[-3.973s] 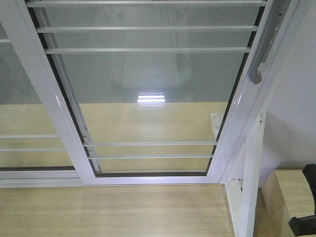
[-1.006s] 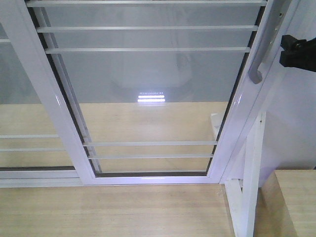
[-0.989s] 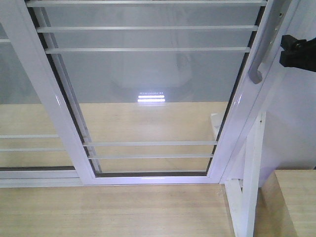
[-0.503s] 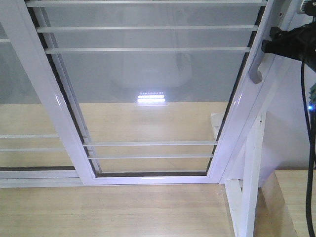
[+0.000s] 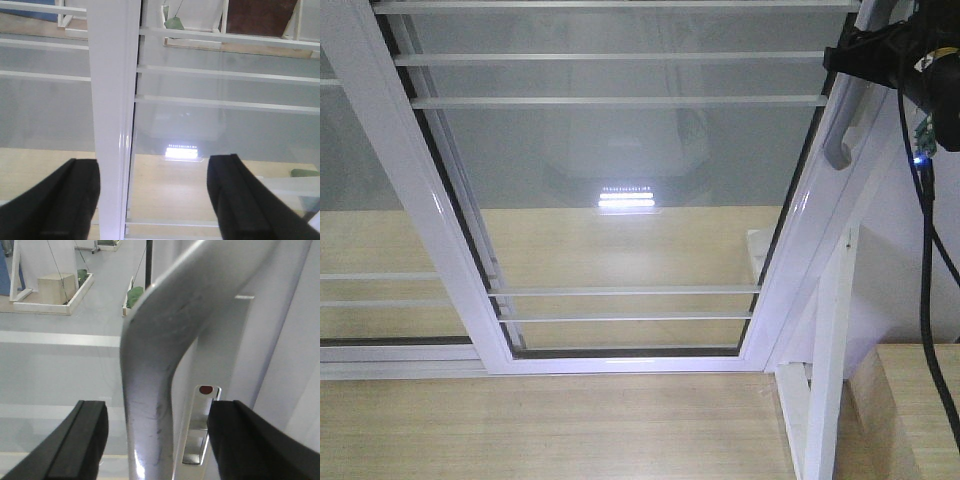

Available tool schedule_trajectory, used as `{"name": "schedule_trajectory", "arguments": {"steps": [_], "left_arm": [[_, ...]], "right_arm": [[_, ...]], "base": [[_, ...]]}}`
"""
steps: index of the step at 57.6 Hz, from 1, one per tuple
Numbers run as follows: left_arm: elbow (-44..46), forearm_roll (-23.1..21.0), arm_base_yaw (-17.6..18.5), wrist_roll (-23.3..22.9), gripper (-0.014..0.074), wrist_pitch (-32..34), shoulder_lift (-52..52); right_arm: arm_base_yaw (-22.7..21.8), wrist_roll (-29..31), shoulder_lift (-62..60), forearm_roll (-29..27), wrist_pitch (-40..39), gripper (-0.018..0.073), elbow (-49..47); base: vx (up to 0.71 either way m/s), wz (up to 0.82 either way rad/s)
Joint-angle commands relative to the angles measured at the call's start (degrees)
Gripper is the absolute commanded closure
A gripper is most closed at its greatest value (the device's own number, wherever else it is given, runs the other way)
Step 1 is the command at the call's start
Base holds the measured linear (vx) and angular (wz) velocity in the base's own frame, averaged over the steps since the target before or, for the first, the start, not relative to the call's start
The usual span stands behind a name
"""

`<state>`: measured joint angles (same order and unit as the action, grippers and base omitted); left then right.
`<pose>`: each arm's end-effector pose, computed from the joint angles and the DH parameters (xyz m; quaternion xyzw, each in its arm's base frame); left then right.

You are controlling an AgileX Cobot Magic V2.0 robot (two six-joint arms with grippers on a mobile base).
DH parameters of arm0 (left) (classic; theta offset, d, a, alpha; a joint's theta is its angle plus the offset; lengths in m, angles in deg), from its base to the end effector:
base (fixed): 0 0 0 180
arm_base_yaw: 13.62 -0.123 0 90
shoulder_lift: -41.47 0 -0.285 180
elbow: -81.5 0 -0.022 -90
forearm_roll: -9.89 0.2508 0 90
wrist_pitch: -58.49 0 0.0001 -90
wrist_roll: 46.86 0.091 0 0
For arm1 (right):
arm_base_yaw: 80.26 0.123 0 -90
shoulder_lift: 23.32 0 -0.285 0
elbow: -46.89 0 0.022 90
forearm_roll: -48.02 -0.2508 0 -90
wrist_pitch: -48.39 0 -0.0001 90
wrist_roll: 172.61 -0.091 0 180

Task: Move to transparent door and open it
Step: 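Reach the right gripper to the grey door handle and grasp it, then pull the handle with the right gripper, sliding the door open partway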

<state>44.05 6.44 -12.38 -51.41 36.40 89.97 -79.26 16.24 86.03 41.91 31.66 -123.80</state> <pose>0.1462 -0.0052 0.3479 -0.0393 0.8081 -0.0552 0.5852 0.4140 0.0044 0.2719 -0.0175 0.7770 -0.0229 0.6288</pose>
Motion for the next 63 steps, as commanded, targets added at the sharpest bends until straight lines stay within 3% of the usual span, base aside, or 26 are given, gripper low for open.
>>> {"name": "schedule_trajectory", "arguments": {"steps": [1, 18, 63], "left_arm": [[2.0, -0.1, 0.0, -0.5, 0.0027, 4.5, 0.1], [2.0, -0.1, 0.0, -0.5, 0.0027, 4.5, 0.1], [2.0, -0.1, 0.0, -0.5, 0.0027, 4.5, 0.1]], "right_arm": [[-0.2, -0.1, -1.8, 0.5, -5.0, 0.0153, -2.5], [-0.1, -1.3, -2.4, 0.5, -4.9, 0.0574, -2.5], [12.4, -1.2, -2.7, 4.6, -6.4, 0.0567, -2.5]], "base": [[0.0, 0.0], [0.0, 0.0], [0.0, 0.0]]}}
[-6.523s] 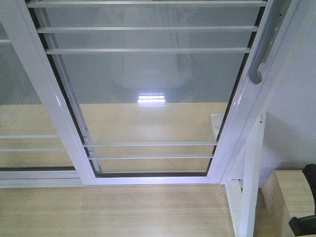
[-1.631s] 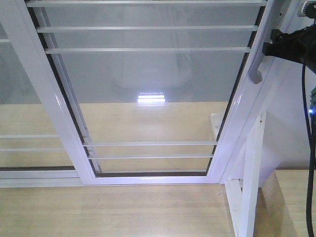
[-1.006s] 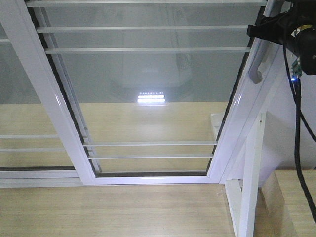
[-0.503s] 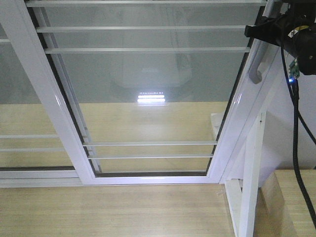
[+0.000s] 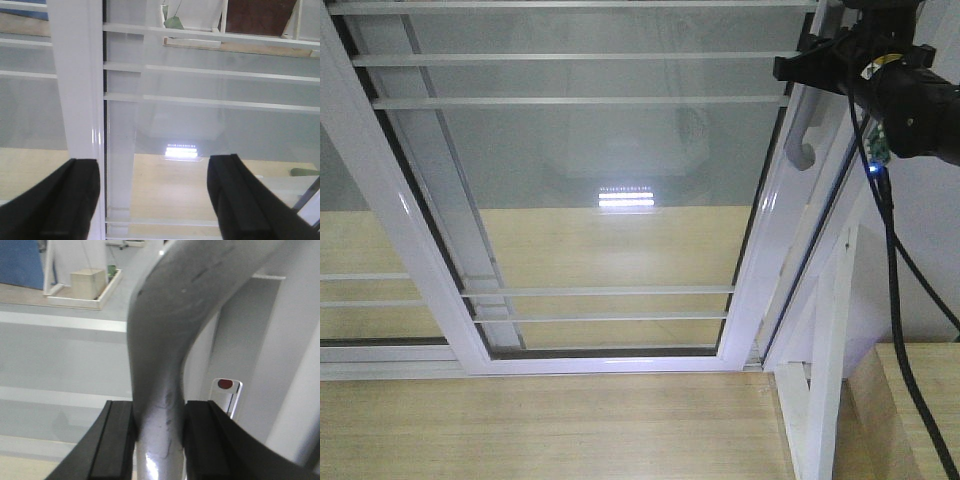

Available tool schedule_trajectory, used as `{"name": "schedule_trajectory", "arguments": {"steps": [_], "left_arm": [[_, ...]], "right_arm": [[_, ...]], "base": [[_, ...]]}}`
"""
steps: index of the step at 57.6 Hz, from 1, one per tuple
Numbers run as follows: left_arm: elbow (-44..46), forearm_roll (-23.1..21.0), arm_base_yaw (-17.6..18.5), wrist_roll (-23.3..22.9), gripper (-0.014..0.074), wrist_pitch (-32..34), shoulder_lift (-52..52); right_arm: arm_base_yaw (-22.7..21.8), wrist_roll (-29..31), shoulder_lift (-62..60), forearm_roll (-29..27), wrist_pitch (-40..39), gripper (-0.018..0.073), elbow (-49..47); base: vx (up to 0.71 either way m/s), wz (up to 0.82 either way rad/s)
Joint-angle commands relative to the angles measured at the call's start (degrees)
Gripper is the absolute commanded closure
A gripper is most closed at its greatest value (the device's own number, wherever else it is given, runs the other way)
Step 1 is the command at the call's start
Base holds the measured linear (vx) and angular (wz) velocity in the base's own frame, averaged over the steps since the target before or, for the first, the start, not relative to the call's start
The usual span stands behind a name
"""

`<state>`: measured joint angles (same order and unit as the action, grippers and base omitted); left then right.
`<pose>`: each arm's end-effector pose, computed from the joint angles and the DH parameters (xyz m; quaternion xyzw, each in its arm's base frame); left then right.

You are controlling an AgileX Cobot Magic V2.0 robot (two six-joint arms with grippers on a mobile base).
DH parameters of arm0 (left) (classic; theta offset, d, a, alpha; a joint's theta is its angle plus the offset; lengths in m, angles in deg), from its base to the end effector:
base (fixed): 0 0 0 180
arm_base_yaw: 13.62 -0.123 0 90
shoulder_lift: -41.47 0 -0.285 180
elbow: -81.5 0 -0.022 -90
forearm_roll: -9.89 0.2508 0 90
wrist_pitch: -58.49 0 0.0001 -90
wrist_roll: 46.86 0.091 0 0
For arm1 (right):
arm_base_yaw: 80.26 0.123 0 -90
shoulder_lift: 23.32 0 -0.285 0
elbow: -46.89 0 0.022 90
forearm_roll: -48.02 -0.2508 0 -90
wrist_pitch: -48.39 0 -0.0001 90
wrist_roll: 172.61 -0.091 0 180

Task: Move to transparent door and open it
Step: 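Pull the handle with the right gripper, sliding the door open partway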

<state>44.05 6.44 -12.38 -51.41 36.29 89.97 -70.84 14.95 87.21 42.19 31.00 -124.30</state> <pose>0.1461 -0.0052 0.3477 -0.0393 0.8086 -0.0551 0.5844 0.4131 0.0657 0.2671 -0.0678 0.7743 0.0290 0.6285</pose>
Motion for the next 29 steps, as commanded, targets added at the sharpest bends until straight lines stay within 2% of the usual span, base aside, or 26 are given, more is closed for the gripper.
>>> {"name": "schedule_trajectory", "arguments": {"steps": [1, 29], "left_arm": [[2.0, -0.1, 0.0, -0.5, 0.0027, 4.6, 0.1], [2.0, -0.1, 0.0, -0.5, 0.0027, 4.6, 0.1]], "right_arm": [[4.2, 0.1, -3.8, 4.4, -5.8, 0.0567, -2.1], [11.5, 0.1, -4.1, 4.5, -5.2, 0.0567, -2.1]], "base": [[0.0, 0.0], [0.0, 0.0]]}}
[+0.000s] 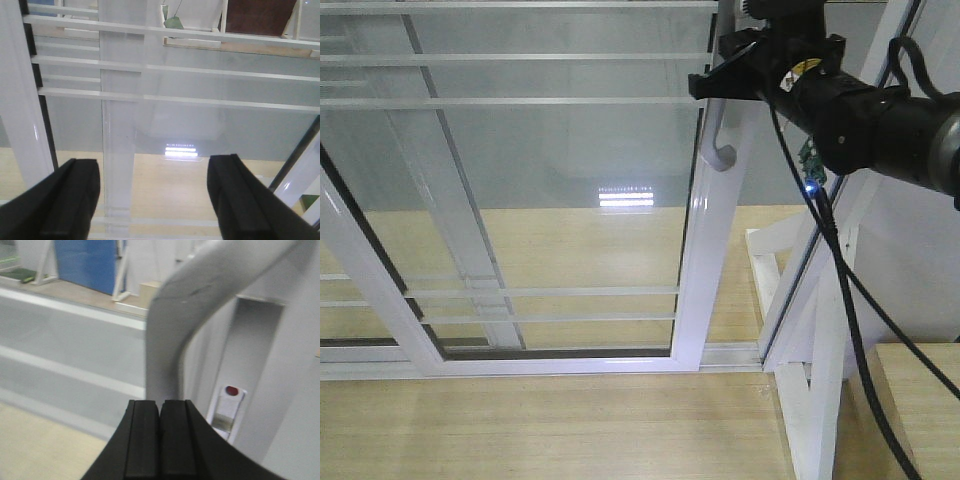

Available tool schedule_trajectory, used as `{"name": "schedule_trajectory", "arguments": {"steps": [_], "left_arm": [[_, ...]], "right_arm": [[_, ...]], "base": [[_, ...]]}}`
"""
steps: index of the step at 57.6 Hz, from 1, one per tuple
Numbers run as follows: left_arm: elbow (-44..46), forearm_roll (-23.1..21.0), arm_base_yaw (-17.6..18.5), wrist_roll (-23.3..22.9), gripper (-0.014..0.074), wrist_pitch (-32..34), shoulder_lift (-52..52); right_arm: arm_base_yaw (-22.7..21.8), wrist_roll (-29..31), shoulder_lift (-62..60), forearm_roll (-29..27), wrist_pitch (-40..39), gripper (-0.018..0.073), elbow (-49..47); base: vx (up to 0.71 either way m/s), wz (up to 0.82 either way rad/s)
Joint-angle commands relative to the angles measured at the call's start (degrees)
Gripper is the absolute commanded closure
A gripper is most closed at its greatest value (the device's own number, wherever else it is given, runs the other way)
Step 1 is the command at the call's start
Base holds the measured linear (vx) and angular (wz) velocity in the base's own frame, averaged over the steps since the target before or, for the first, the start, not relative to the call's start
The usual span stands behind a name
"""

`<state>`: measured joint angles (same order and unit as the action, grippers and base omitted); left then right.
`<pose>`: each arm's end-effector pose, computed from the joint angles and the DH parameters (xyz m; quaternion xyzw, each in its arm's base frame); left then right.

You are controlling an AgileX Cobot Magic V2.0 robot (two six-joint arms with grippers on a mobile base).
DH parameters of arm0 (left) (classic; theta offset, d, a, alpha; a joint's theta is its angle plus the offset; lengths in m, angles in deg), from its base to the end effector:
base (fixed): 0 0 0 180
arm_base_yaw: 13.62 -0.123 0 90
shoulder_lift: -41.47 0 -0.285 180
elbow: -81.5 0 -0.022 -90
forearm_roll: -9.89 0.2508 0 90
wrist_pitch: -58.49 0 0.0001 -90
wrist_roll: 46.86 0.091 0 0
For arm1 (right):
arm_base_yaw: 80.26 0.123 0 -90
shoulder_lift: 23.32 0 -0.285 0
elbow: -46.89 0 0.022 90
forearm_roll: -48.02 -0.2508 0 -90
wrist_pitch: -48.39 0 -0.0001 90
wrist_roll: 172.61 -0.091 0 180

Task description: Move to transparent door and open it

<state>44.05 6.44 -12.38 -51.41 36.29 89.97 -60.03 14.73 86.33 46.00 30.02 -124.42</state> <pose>0.1461 -0.0052 0.3477 -0.0393 0.8086 -0.0551 0.5844 0.3913 0.1431 0.2758 -0.1666 0.7476 0.0786 0.6381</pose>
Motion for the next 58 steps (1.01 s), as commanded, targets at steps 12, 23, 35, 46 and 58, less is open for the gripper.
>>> {"name": "schedule_trajectory", "arguments": {"steps": [12, 23, 35, 46, 58], "left_arm": [[2.0, -0.1, 0.0, -0.3, 0.0027, 2.3, 0.1], [2.0, -0.8, 0.0, 4.6, 0.0027, 0.5, 1.4], [2.0, -10.4, 0.0, 15.6, 0.0027, 3.1, 5.5], [2.0, -26.1, 0.0, 29.4, 0.0027, 10.4, 12.2], [4.0, -46.5, 2.1, 52.6, 0.0027, 13.1, 22.4]], "right_arm": [[0.6, 0.4, -6.0, 0.7, 2.2, 0.0567, -1.9], [0.6, 0.4, -11.5, 0.7, 12.7, 0.0567, -1.8], [0.7, 1.0, -18.6, 0.7, 17.5, 0.0567, 2.4], [0.6, 1.7, -29.3, 0.7, 9.3, 0.0567, 17.9], [0.6, 1.7, -39.0, 0.7, 6.7, 0.0564, 31.4]], "base": [[0.0, 0.0], [0.0, 0.0], [0.0, 0.0], [0.0, 0.0], [0.0, 0.0]]}}
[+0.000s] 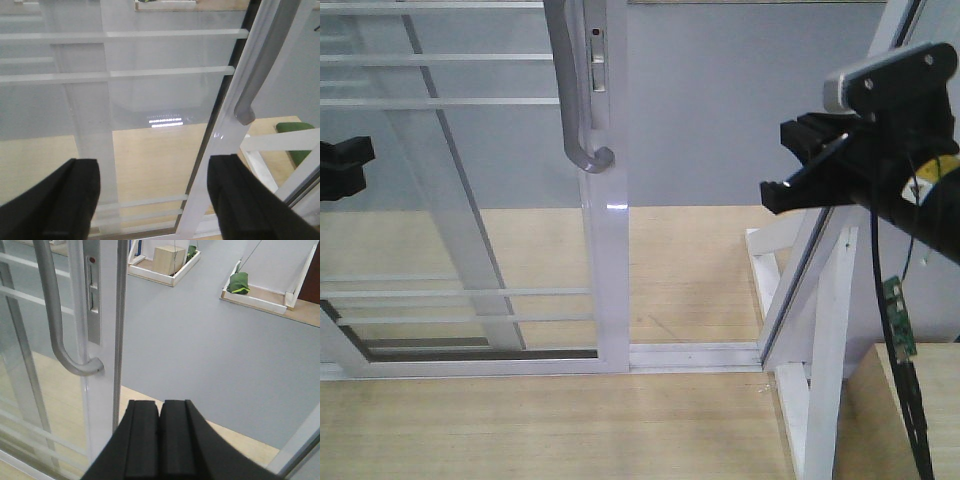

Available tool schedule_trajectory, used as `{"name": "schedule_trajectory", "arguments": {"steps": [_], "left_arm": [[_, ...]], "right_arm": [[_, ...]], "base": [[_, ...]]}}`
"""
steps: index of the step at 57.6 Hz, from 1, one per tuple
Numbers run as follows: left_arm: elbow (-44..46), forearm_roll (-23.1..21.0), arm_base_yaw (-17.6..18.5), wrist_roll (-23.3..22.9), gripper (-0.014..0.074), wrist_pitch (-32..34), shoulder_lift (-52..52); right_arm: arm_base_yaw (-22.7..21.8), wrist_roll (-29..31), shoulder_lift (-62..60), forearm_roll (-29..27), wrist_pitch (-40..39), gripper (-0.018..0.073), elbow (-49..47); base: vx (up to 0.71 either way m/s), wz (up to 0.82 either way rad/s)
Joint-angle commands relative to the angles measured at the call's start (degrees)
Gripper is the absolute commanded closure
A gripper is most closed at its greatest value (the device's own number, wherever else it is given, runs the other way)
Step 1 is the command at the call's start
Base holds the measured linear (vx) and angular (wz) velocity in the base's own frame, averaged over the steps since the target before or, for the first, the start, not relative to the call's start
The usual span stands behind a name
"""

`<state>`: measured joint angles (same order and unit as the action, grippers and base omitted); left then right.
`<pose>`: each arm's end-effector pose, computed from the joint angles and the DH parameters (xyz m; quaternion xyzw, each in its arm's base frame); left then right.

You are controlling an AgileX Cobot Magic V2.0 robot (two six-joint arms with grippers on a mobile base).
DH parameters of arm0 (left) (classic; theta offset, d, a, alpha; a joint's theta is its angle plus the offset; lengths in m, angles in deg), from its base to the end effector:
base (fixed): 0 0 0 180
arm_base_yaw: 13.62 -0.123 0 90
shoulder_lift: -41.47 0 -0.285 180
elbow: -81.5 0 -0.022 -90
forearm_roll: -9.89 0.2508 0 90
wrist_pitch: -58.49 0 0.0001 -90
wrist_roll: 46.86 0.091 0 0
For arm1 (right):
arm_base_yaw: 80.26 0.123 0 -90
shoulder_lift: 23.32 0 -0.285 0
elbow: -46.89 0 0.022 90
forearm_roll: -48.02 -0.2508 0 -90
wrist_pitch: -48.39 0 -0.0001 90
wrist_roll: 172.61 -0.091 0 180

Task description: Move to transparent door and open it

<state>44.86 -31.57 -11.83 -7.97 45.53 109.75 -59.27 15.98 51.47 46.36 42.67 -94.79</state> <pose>0.2237 -0.0206 0.3068 0.0398 0.8397 -0.0797 0.5357 0.2348 0.0898 0.2925 -0.1936 0.7823 0.0713 0.5878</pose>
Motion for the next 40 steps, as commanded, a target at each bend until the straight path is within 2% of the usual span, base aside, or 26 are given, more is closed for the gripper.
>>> {"name": "schedule_trajectory", "arguments": {"steps": [1, 7, 11, 16, 28, 40], "left_arm": [[3.8, -10.0, 2.2, 11.6, 0.0027, 3.7, 3.7], [7.5, -17.4, 5.3, 21.5, 0.0027, 4.1, 9.1], [10.0, -21.5, 6.9, 24.4, 0.0027, 5.9, 12.8], [14.1, -24.3, 8.0, 25.2, 0.0027, 7.3, 17.4], [25.3, -24.1, 10.2, 25.2, 0.0027, 7.3, 27.9], [33.9, -24.4, 10.8, 25.0, 0.0027, 7.9, 35.3]], "right_arm": [[-0.2, 0.4, -4.5, 0.3, -6.1, 0.0564, 2.5], [-0.2, 0.4, -6.3, 0.3, -5.9, 0.0564, 4.3], [-0.2, 0.4, -6.7, 0.3, -6.0, 0.0564, 4.3], [-0.2, 0.4, -6.7, 0.3, -6.9, 0.0564, 4.3], [-0.2, 0.7, -6.7, 0.3, -8.7, 0.0564, 4.3], [-0.2, 3.1, -6.7, 0.3, -9.1, 0.0564, 4.3]], "base": [[0.0, 0.0], [0.0, 0.0], [0.0, 0.0], [0.0, 0.0], [0.0, 0.0], [0.0, 0.0]]}}
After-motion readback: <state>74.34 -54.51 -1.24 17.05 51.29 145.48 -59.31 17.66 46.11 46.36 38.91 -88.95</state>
